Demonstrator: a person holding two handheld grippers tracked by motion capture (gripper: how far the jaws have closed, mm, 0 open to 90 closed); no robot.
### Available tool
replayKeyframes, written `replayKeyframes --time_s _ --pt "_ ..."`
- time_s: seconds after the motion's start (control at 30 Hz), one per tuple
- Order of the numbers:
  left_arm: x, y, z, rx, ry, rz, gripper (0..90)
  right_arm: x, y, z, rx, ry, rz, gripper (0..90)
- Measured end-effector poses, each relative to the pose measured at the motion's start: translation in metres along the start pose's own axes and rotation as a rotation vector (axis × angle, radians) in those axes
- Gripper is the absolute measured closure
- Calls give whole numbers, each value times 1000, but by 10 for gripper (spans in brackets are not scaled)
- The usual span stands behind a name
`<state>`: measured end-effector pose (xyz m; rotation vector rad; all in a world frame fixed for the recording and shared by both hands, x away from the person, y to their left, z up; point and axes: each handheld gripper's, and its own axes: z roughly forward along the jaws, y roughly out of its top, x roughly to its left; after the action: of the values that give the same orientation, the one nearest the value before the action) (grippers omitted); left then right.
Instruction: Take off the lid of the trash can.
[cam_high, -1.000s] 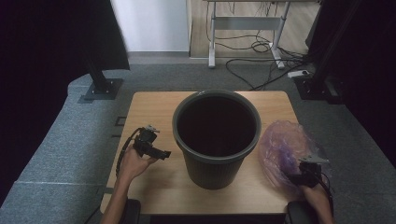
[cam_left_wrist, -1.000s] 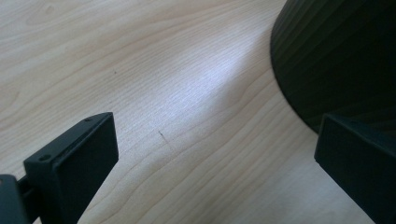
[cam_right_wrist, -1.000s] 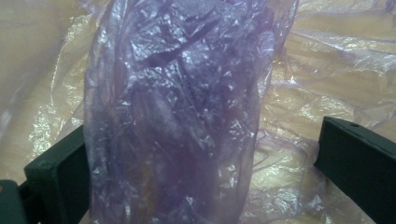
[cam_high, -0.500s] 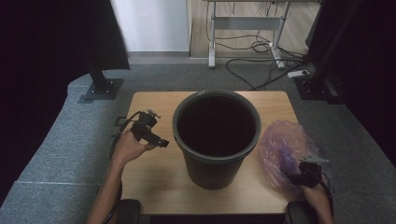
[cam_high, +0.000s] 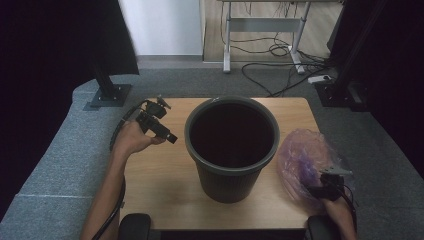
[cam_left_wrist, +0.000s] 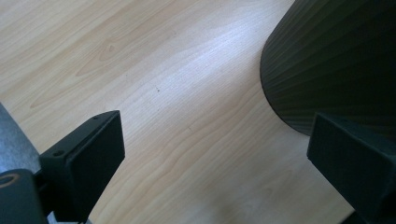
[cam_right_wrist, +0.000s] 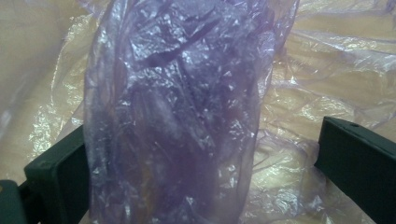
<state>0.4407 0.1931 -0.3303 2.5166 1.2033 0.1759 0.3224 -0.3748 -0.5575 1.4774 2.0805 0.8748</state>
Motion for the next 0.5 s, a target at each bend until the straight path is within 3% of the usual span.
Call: replayKeyframes --time_s 0.23,0.5 --pt "1 20 -30 10 4 -18 100 0 0 0 0 0 1 0" --pt "-10 45 -64 13 2 -11 160 0 0 0 0 0 1 0"
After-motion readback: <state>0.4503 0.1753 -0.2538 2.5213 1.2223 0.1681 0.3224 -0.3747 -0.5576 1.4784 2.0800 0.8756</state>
